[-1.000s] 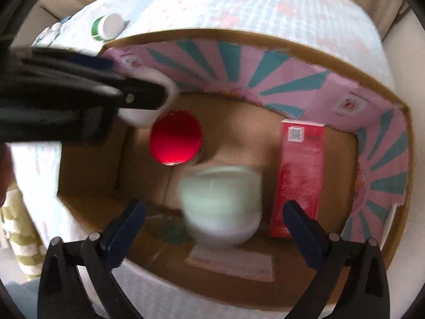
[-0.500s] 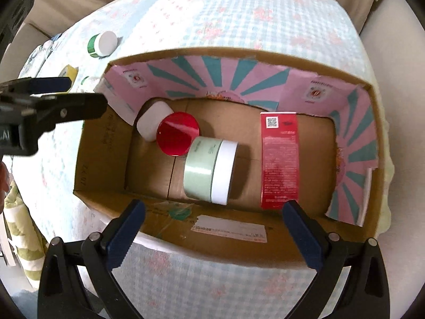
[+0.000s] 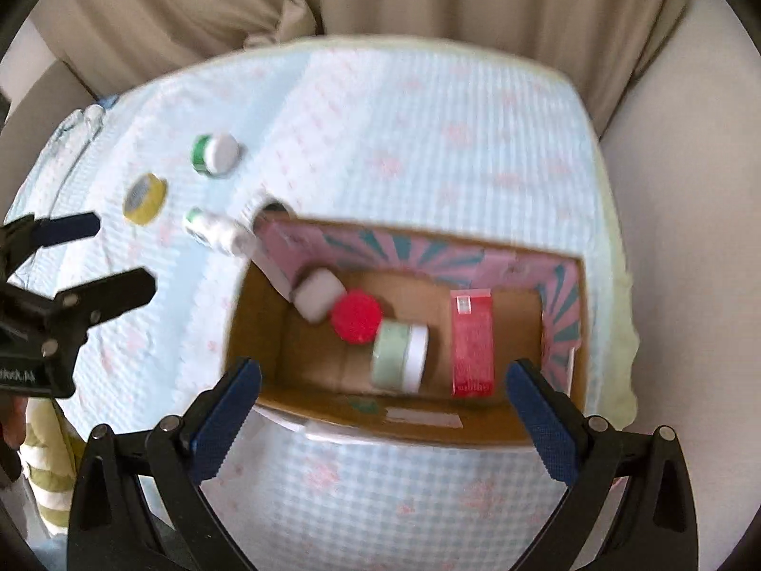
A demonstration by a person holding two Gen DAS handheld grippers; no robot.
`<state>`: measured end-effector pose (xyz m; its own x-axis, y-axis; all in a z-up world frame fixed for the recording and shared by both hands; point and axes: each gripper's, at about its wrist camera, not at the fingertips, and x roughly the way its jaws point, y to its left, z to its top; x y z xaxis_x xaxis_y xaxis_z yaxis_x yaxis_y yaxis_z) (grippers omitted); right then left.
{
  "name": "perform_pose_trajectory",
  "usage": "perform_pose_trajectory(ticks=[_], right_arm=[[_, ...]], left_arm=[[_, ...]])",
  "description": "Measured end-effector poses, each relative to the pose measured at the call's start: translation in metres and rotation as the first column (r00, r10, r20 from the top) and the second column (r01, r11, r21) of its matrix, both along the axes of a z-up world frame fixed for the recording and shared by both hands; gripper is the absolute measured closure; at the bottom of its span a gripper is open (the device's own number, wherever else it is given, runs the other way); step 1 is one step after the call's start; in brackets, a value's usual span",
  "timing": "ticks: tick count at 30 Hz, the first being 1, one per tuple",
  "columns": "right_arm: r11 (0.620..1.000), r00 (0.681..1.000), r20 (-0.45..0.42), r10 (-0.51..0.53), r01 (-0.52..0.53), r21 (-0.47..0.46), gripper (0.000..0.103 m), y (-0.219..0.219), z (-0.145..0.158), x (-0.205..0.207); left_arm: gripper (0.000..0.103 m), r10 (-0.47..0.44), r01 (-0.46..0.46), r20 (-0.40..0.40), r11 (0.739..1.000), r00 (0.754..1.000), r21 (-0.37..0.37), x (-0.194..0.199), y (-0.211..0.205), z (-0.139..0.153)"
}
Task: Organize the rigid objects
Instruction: 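Withdraw both tools from the box back over the bed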
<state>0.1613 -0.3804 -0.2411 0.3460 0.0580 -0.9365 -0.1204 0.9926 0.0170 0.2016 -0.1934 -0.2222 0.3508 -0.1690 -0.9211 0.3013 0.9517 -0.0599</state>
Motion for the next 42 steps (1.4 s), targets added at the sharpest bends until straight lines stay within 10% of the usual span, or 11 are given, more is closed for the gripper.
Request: perform_pose_trajectory(ticks=[18, 30, 42], right_arm=[[0.988, 0.991, 0.083, -0.109, 0.098, 0.118, 0.0, 0.172, 0.055, -0.036], [0.975, 0.978, -0.001, -0.207, 0.206, 0.078, 0.0, 0.273, 0.011, 0.012], [0.875, 0.879, -0.151, -0.451, 0.47, 0.12, 0.0, 0.274, -0.064, 0.097]], left_arm=[[0.0, 0.181, -0.182, 0.088, 0.983, 0.979, 0.005, -0.045, 0.247, 0.032], [0.0, 0.137, -0.136, -0.019, 0.99, 0.99, 0.022, 0.017, 0.358, -0.032], [0.0, 0.015, -0.008, -0.094, 0.997, 0.995, 0.074, 0.118, 0.351, -0.131]])
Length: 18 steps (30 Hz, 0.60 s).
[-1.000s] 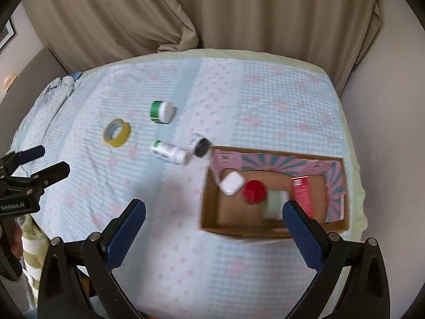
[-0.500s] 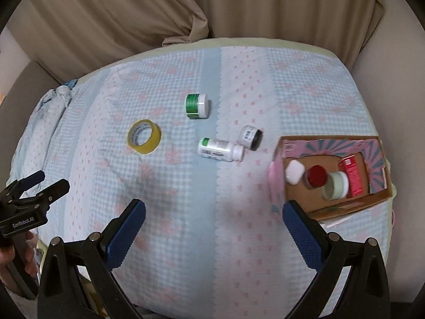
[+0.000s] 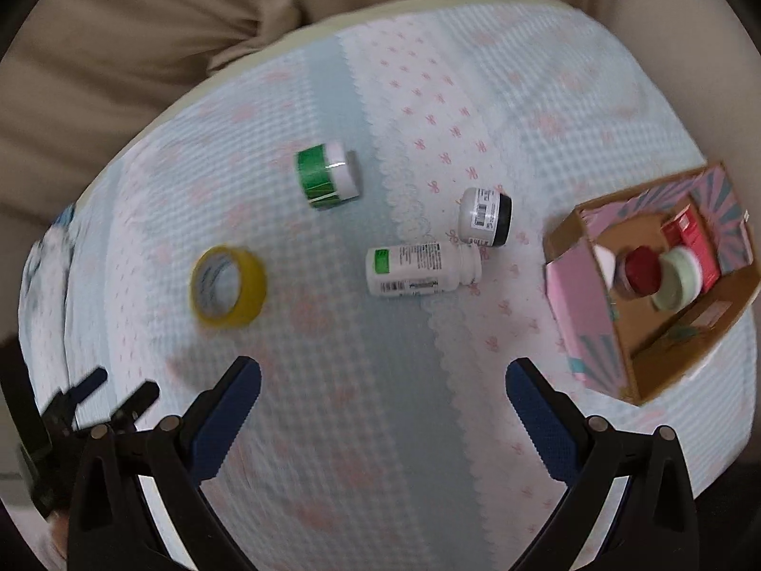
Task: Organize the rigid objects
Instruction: 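Withdraw both tools from the box back over the bed, then grasp yellow tape roll with left tool while right tool grasps white green-labelled bottle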
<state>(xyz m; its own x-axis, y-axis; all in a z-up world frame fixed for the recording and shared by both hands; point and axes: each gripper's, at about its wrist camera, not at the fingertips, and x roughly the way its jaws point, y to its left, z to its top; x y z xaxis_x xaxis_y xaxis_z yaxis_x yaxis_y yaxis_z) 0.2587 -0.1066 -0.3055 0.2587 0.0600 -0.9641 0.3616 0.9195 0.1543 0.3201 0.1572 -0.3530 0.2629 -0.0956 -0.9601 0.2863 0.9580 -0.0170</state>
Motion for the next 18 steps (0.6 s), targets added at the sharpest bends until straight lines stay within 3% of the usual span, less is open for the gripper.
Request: perform_pose_trajectory(ticks=[3, 6, 8, 11, 13, 18], right_arm=[[0.993, 0.994, -0.033, -0.107, 0.108, 0.048, 0.0, -0.013, -0.023, 0.017], [0.961, 0.967, -0.064, -0.246, 0.252, 0.116, 0.0, -0.031, -0.045, 0.029], [0.917, 0.931, -0.097, -0.351, 0.363, 0.167, 0.0, -0.043, -0.06, 0.035], [0.818, 0.855, -0.163, -0.492, 0.518, 0.248, 0.0, -0.058, -0.087, 0.043], [0.776, 0.822, -0.2, -0.533, 0.569, 0.273, 0.0, -0.062, -0.104, 0.05], [0.748, 0.795, -0.266, -0.544, 0.604, 0.275, 0.0, -0.06, -0.132, 0.062]], left_arm=[[0.0, -0.042, 0.043, -0.007, 0.999, 0.999, 0.033, 0.019, -0.014, -0.018], [0.0, -0.077, 0.079, -0.026, 0.995, 0.997, 0.061, 0.04, -0.025, -0.034], [0.0, -0.103, 0.106, -0.039, 0.992, 0.994, 0.063, 0.05, -0.033, -0.047], [0.0, -0.154, 0.159, -0.054, 0.983, 0.987, 0.094, 0.062, -0.045, -0.069], [0.0, -0.185, 0.191, -0.057, 0.975, 0.981, 0.115, 0.065, -0.052, -0.083], [0.0, -0.21, 0.21, -0.016, 0.969, 0.978, 0.127, 0.066, -0.053, -0.097]])
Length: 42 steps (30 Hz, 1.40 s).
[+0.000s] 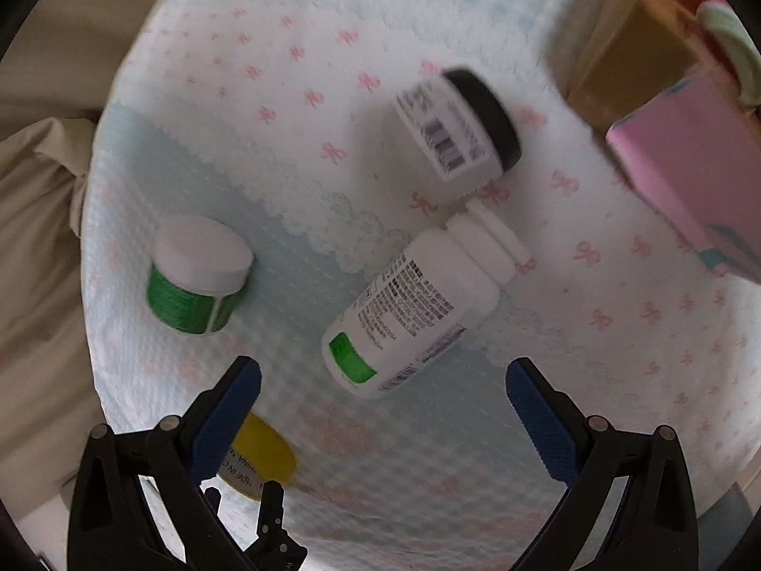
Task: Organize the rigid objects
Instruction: 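Grasp yellow tape roll with left tool while right tool grasps white green-labelled bottle, then lift tape roll and bottle and carry both over the cardboard box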
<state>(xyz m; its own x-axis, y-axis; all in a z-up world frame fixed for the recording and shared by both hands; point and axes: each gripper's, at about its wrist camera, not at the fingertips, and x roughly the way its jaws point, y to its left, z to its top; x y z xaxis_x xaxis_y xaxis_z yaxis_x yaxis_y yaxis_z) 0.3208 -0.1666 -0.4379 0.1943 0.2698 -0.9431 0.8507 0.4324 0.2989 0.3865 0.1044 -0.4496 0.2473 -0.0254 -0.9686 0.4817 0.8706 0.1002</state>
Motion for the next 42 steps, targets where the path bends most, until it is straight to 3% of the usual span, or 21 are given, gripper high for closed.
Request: perform_pose_trajectory(ticks=[5, 14, 16, 18, 21, 28, 30, 32, 36, 42], right_arm=[[0.999, 0.999, -0.008, -0.032, 0.032, 0.036, 0.0, 0.003, -0.015, 0.005], [0.996, 0.995, -0.046, -0.084, 0.085, 0.031, 0.001, -0.002, -0.031, 0.018], [0.993, 0.993, -0.057, -0.107, 0.11, 0.039, 0.008, -0.002, -0.035, 0.017], [0.99, 0.989, -0.077, -0.129, 0.133, 0.047, 0.025, -0.005, -0.041, 0.016], [0.98, 0.979, -0.092, -0.182, 0.187, 0.059, 0.039, -0.008, -0.046, 0.01], [0.941, 0.947, -0.092, -0.308, 0.317, 0.121, 0.04, -0.023, -0.057, -0.008], [0.923, 0.933, -0.096, -0.348, 0.358, 0.141, 0.048, -0.029, -0.061, -0.014], [0.91, 0.925, -0.09, -0.37, 0.38, 0.166, 0.05, -0.034, -0.064, -0.021], [0.912, 0.929, -0.07, -0.364, 0.371, 0.177, 0.051, -0.036, -0.065, -0.027], [0.952, 0.962, -0.044, -0.271, 0.275, 0.136, 0.052, -0.017, -0.051, -0.024]], left_arm=[[0.0, -0.003, 0.003, 0.023, 1.0, 1.0, -0.018, -0.003, 0.003, -0.004], [0.0, -0.057, 0.056, -0.034, 0.998, 0.998, -0.017, 0.016, -0.006, -0.029], [0.0, -0.073, 0.073, -0.034, 0.997, 0.997, 0.004, 0.019, -0.011, -0.035], [0.0, -0.094, 0.095, -0.031, 0.995, 0.995, 0.026, 0.021, -0.018, -0.04], [0.0, -0.132, 0.133, -0.018, 0.99, 0.991, 0.043, 0.023, -0.026, -0.041], [0.0, -0.198, 0.196, 0.007, 0.978, 0.98, 0.074, 0.027, -0.043, -0.04], [0.003, -0.209, 0.207, 0.014, 0.976, 0.978, 0.067, 0.026, -0.045, -0.039], [0.004, -0.206, 0.204, 0.017, 0.977, 0.978, 0.06, 0.026, -0.045, -0.038], [0.004, -0.204, 0.202, 0.021, 0.977, 0.979, 0.071, 0.023, -0.041, -0.031], [0.004, -0.185, 0.183, 0.037, 0.981, 0.982, 0.065, 0.02, -0.034, -0.019]])
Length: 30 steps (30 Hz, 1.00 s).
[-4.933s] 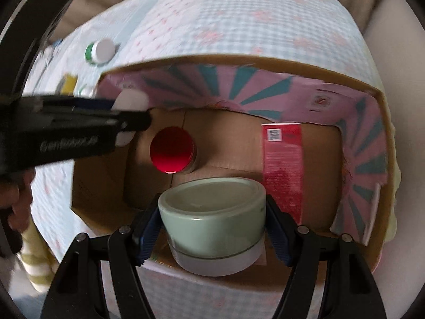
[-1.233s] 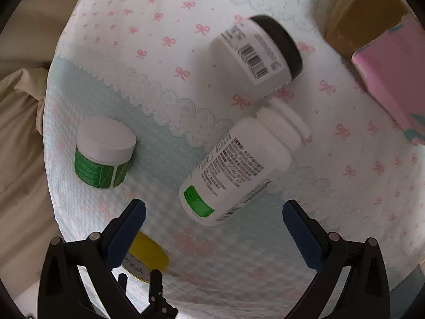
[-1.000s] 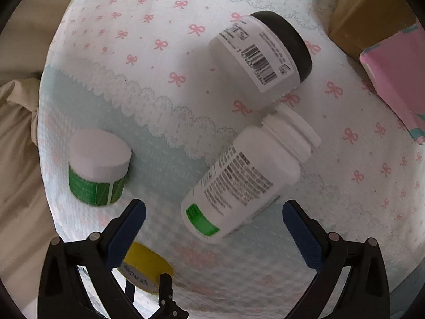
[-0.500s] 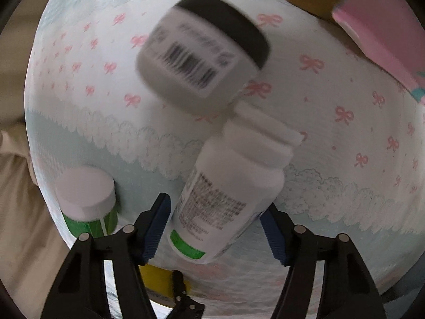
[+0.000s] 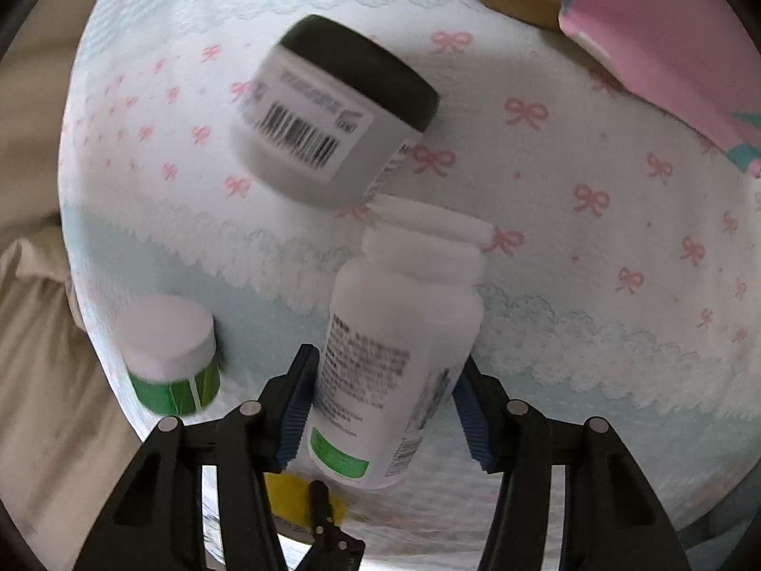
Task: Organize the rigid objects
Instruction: 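Lift tape roll and bottle and carry both over the cardboard box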
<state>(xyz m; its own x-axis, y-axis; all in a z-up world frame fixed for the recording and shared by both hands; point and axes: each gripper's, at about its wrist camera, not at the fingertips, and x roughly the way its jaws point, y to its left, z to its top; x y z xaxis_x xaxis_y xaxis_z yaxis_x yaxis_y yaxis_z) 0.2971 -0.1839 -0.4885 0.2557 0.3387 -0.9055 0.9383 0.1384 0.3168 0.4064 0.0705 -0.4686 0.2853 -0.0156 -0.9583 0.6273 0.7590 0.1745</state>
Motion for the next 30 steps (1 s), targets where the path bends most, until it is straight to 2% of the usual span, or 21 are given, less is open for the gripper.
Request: perform_pose_trajectory(ticks=[5, 10, 14, 17, 20, 23, 26, 30], right_arm=[[0.999, 0.998, 0.042, 0.042, -0.041, -0.011, 0.053, 0.004, 0.01, -0.008], [0.994, 0.988, 0.117, 0.104, -0.099, -0.048, 0.053, 0.01, 0.037, -0.008], [0.986, 0.972, 0.175, 0.157, -0.146, -0.074, 0.053, 0.011, 0.061, -0.012], [0.972, 0.953, 0.206, 0.221, -0.199, -0.126, 0.053, 0.017, 0.089, -0.012], [0.942, 0.921, 0.227, 0.315, -0.274, -0.196, 0.053, 0.029, 0.12, -0.016], [0.891, 0.873, 0.235, 0.427, -0.361, -0.276, 0.053, 0.03, 0.155, -0.035], [0.854, 0.837, 0.239, 0.493, -0.412, -0.317, 0.053, 0.024, 0.183, -0.056], [0.819, 0.804, 0.238, 0.544, -0.448, -0.359, 0.053, 0.012, 0.218, -0.09]], left_arm=[[0.004, 0.043, -0.043, -0.011, 0.999, 0.999, -0.008, -0.003, 0.011, 0.012], [0.004, 0.112, -0.112, -0.005, 0.993, 0.994, -0.049, -0.01, 0.025, 0.04], [0.004, 0.155, -0.153, 0.017, 0.984, 0.988, -0.09, -0.018, 0.035, 0.073], [0.004, 0.172, -0.166, 0.039, 0.978, 0.984, -0.128, -0.03, 0.04, 0.108], [0.004, 0.173, -0.161, 0.062, 0.973, 0.983, -0.162, -0.048, 0.039, 0.145], [0.004, 0.168, -0.149, 0.092, 0.971, 0.981, -0.189, -0.062, 0.037, 0.177], [0.004, 0.172, -0.144, 0.103, 0.961, 0.98, -0.236, -0.081, 0.029, 0.208], [0.004, 0.158, -0.121, 0.11, 0.95, 0.981, -0.288, -0.107, 0.005, 0.24]])
